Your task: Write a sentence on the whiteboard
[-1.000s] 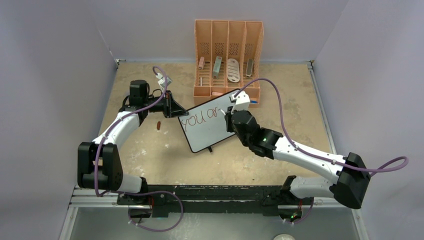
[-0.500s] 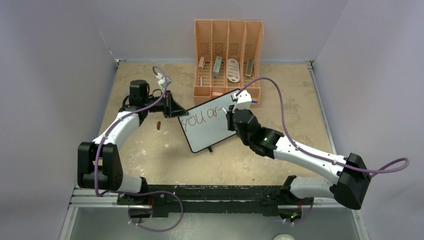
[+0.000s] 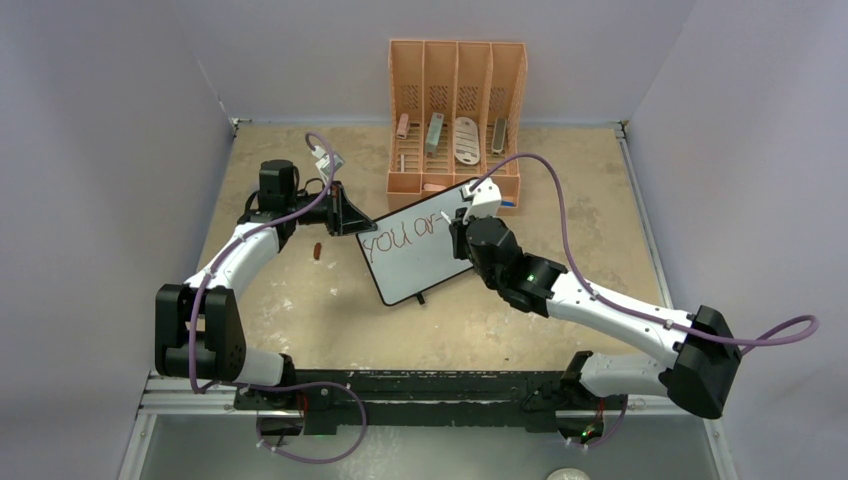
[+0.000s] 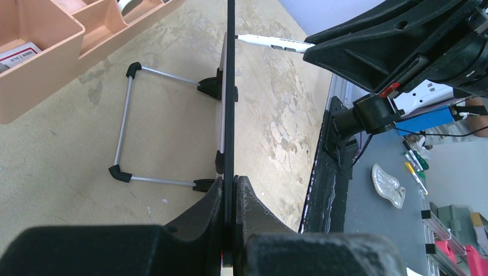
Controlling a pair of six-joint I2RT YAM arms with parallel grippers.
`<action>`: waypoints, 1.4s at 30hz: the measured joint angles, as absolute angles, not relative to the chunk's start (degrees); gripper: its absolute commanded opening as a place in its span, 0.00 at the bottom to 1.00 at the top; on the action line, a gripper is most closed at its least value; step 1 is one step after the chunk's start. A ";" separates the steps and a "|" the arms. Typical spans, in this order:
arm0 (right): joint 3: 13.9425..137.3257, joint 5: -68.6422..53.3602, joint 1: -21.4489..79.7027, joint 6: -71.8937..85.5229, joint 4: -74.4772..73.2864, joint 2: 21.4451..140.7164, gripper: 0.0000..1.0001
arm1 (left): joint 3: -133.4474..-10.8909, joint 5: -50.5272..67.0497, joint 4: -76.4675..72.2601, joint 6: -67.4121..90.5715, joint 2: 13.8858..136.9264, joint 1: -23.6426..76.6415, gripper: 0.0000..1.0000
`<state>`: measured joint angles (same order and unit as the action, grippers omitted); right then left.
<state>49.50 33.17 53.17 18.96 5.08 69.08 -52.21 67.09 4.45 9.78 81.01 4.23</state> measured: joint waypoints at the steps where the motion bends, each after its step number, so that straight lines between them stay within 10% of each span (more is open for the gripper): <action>1: 49.52 32.97 53.17 18.79 5.23 69.10 0.00 | -52.21 67.11 4.45 9.78 81.01 4.23 0.00; 42: 49.32 27.46 53.19 20.80 -0.40 69.23 0.00 | -52.21 66.76 4.43 9.39 81.01 4.23 0.00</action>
